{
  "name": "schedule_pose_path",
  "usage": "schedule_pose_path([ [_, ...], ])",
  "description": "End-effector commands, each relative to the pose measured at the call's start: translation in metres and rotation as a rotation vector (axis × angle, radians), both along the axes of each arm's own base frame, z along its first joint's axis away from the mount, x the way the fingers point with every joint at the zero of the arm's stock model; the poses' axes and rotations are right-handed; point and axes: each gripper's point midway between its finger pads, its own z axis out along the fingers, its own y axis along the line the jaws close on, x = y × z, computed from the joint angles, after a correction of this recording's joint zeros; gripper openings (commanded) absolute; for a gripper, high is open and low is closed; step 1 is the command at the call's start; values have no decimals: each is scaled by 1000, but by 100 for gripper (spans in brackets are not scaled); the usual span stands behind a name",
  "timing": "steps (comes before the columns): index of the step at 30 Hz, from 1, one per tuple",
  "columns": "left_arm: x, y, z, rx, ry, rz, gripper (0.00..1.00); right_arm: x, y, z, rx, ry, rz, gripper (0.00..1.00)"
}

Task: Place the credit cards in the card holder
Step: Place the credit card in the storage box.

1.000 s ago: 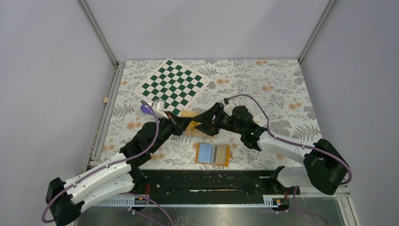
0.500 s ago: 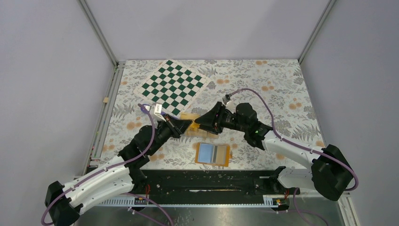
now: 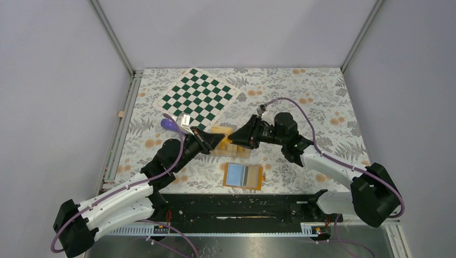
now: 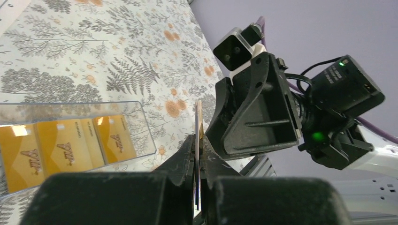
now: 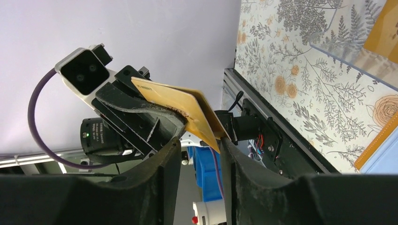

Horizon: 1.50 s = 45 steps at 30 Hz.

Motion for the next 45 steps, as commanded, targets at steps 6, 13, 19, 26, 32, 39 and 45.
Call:
schedule_pose_path([
  [6,-42,-30,-47,54,152,-254,0,9,-10,101,264,-309,42,36],
  [13,-38,-36,-60,130,209,-260,0,2,-10,107,286,-318,84,33],
  [19,-42,-50,-58,130,212,-338,0,1,-7,100,282,-301,117,32],
  [26,-43,-46,-61,118,215,-323,0,6,-21,70,165,-258,71,35],
  [32,-43,-43,-54,81,198,-316,0,3,-39,35,-17,-279,75,49],
  [39,-41,-39,-37,-41,178,-327,0,-7,-52,12,-5,-243,162,60],
  [45,-39,-37,-23,-162,161,-361,0,-11,-50,-2,-14,-214,218,60],
])
